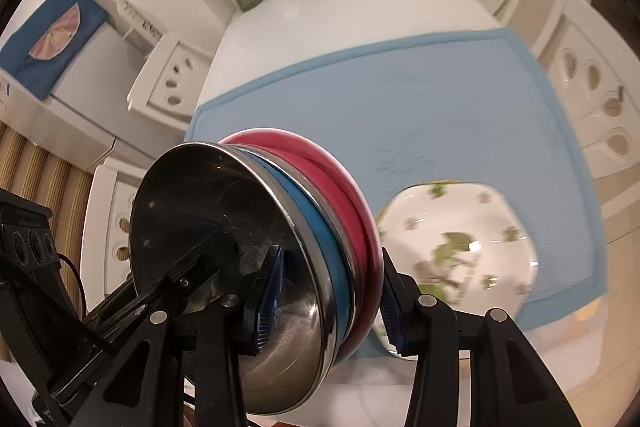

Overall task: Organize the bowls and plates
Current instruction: 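Lift the bowl stack and lower it onto the plate stack with both tools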

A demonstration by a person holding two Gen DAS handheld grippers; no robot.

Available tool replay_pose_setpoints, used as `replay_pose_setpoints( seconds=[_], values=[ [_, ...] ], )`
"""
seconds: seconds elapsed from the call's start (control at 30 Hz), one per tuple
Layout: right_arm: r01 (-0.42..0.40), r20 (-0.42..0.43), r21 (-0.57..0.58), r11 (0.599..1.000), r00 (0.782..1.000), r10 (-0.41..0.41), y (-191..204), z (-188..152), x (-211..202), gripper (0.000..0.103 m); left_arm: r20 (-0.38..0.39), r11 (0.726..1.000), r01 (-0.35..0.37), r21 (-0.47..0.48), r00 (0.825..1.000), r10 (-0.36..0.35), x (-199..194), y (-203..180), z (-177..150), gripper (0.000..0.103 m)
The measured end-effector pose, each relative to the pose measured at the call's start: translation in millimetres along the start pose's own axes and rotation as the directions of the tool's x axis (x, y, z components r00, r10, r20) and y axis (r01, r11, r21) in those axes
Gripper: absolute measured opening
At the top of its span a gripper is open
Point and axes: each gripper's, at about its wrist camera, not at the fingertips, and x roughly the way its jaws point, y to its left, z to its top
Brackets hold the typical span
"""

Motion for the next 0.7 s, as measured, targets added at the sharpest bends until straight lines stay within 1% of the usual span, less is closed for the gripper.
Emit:
replay_pose_setpoints(
  seconds=[0.17, 0.3, 0.47, 0.7],
  values=[
    [0.014, 0.019, 0.02, 1.0, 1.0, -0.014, -38.1, 2.6, -25.7, 0.044, -0.009, 1.0, 0.019, 0.016, 1.0, -0.019, 14.3, -34.7, -2.5, 0.034],
    [0.022, 0.008, 0.039, 0.999, 1.0, -0.022, -68.2, 3.8, -31.7, 0.044, -0.039, 1.0, 0.02, 0.007, 0.999, -0.02, 33.9, -55.0, -9.5, 0.034],
    [0.021, -0.039, 0.046, 0.999, 0.999, -0.019, -97.1, 3.7, -16.1, 0.044, -0.089, 1.0, -0.011, -0.023, 0.996, 0.009, 59.9, -64.6, -24.9, 0.034],
    [0.004, -0.145, 0.039, 0.999, 0.989, 0.002, -128.0, -5.5, 18.5, 0.044, -0.157, 0.996, -0.068, -0.062, 0.986, 0.058, 94.4, -66.4, -46.6, 0.034]
  ],
)
